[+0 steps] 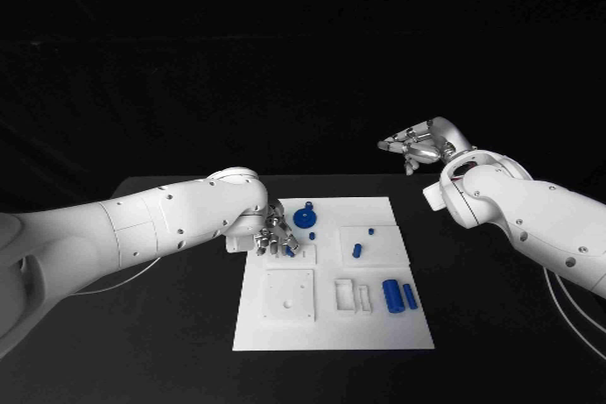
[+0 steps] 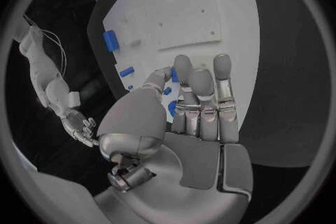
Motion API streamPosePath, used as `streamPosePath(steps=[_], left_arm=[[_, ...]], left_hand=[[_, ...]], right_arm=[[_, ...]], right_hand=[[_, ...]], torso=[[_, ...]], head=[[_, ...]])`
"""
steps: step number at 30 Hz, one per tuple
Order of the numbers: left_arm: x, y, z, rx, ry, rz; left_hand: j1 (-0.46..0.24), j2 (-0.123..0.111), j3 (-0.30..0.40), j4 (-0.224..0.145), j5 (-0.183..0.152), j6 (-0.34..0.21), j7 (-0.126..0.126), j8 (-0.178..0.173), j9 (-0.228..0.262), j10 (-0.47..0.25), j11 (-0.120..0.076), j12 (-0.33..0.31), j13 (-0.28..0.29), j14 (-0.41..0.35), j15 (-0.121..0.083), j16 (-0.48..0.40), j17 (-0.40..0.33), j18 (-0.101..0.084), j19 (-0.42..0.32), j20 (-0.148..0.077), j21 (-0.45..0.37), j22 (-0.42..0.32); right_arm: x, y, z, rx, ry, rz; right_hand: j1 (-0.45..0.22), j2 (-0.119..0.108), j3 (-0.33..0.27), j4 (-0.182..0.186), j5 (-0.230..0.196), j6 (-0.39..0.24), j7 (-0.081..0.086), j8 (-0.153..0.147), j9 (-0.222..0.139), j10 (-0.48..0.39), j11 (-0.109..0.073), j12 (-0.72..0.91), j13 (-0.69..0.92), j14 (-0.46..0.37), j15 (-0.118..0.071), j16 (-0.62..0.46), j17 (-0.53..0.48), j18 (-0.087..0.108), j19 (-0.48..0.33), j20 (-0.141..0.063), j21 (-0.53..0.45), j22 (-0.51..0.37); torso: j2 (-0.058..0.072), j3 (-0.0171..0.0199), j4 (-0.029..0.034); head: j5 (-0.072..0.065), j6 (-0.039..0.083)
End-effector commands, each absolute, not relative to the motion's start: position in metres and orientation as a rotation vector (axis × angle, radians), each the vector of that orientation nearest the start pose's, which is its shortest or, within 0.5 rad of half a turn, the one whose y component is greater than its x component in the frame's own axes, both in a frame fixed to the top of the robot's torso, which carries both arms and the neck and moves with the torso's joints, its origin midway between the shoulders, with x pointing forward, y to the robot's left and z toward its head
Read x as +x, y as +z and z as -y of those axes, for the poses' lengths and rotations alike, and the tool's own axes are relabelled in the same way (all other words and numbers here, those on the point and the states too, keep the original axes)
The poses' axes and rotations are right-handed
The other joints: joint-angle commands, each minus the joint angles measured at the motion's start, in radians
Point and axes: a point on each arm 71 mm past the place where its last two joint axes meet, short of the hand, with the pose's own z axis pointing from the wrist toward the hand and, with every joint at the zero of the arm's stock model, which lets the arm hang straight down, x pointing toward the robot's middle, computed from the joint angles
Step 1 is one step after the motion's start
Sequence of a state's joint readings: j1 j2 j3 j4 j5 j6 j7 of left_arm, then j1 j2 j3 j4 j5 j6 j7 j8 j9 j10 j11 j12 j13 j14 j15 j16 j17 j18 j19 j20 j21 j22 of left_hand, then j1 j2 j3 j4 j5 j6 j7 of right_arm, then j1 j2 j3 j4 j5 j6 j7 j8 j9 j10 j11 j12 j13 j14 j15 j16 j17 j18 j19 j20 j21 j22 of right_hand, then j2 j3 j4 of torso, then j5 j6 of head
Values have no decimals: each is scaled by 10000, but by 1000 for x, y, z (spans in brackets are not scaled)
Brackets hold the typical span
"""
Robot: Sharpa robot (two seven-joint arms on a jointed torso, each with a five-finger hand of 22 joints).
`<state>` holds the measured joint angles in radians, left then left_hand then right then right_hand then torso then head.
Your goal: Assemble the parts on the task board
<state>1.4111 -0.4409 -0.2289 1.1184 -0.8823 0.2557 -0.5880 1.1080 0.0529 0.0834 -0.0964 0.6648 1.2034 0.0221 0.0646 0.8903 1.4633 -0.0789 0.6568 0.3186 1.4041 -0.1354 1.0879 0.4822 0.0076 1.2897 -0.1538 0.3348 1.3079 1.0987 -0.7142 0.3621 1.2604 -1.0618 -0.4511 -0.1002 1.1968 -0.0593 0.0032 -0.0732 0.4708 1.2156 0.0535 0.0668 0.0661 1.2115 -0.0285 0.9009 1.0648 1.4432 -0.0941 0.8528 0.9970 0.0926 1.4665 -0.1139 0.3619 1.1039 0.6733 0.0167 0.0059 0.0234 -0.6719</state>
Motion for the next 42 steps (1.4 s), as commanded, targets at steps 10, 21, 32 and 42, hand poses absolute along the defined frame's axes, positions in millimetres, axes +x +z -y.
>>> streamPosePath(steps=[10,21,32,42], left_arm=[[551,-200,-132,-1285,-2567,-24104],[553,-203,-131,-1397,-2540,-23965],[553,-207,-131,-1373,-2503,-24004],[551,-210,-127,-1229,-2593,-24143]], left_hand=[[76,54,1869,-1836,26,315,-293,23,-142,501,-164,-18,19,-16,-23,24,11,29,-71,-10,50,186],[76,69,1858,-1829,-8,298,-289,24,-163,503,-161,-29,23,-7,-26,7,0,28,-64,-12,45,183],[74,77,1847,-1826,-38,291,-288,25,-166,502,-158,-28,28,-6,-26,0,-5,27,-58,-12,38,182],[74,77,1847,-1826,-38,291,-288,25,-166,502,-158,-28,28,-6,-26,0,-5,27,-58,-12,38,182]], right_arm=[[559,-116,249,5695,8128,-13630],[559,-115,248,5683,8145,-13629],[559,-116,247,5679,8162,-13649],[559,-116,246,5671,8185,-13654]], right_hand=[[-19,76,-68,5,26,-85,9,-42,-12,-55,-12,-24,-9,14,39,-22,0,133,377,58,15,-9],[-19,76,-68,5,26,-85,9,-42,-12,-55,-12,-24,-9,14,39,-22,0,133,377,58,15,-9],[-19,76,-68,5,26,-85,9,-42,-12,-55,-12,-24,-9,14,39,-22,0,133,377,58,15,-9],[-26,76,-66,25,34,-85,9,-43,-13,-53,-13,-20,-10,21,37,-12,11,134,375,56,20,-31]], torso=[[10,3,-7],[13,5,-7],[10,18,5],[6,9,-6]], head=[[7,-10],[-19,-16],[-10,-54],[-10,-66]])
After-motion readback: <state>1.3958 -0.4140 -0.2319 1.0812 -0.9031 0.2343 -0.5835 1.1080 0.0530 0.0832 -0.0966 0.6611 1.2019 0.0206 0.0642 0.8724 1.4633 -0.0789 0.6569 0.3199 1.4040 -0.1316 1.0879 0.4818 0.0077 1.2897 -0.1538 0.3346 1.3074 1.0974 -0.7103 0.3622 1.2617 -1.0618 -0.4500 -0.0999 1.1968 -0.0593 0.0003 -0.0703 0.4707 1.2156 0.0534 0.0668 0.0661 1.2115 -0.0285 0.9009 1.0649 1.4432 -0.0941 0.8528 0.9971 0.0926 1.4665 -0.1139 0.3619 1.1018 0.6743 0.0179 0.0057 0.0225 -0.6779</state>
